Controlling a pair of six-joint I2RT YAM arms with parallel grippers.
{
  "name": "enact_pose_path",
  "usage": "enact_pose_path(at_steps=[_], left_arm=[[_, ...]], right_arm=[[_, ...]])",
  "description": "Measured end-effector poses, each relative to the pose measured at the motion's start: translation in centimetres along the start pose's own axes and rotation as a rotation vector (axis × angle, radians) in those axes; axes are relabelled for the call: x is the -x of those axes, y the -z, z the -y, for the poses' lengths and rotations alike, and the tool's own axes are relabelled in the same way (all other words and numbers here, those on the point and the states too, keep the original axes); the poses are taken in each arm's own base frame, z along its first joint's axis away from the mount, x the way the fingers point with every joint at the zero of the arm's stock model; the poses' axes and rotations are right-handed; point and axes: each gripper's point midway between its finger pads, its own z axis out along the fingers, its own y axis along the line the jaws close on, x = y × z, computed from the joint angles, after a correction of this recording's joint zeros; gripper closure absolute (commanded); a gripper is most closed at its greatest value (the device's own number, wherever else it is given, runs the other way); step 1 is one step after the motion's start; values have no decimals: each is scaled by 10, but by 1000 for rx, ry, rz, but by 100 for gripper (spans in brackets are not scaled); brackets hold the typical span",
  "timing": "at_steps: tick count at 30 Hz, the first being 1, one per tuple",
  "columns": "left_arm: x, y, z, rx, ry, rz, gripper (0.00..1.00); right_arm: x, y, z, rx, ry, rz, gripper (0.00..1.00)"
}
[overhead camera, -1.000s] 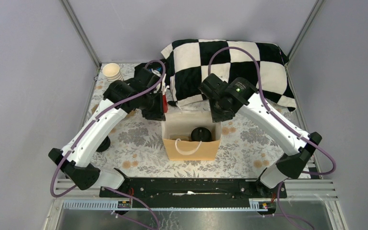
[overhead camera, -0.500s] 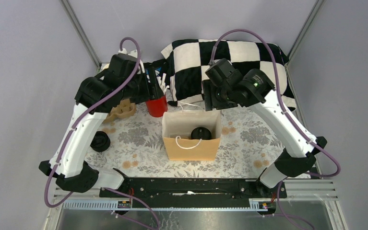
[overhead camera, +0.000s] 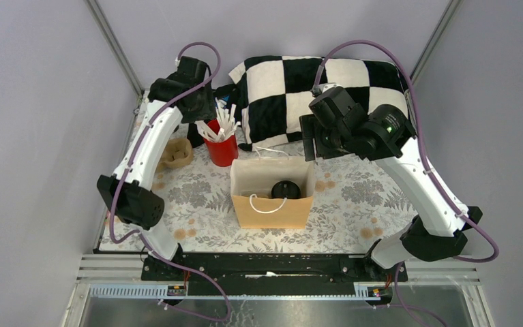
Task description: Pack the takeout coffee
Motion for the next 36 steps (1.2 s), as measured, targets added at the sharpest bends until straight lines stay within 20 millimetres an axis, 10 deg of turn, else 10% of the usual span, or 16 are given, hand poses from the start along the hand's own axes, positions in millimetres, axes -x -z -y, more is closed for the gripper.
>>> enact_pose_path(at_steps=[14, 20, 27, 36], left_arm=[[-1, -22, -7, 46, -25, -10, 87], [-2, -23, -8, 50, -29, -10, 75], [-6, -22, -9, 52, -27, -18, 99], [11, 4, -8, 38, -17, 17, 100]], right_arm=[[-1, 11, 12, -13, 36, 23, 27], [-1, 11, 13, -15, 52, 25, 27], [0, 11, 12, -11, 57, 29, 28], [4, 13, 9, 10, 47, 48, 29]])
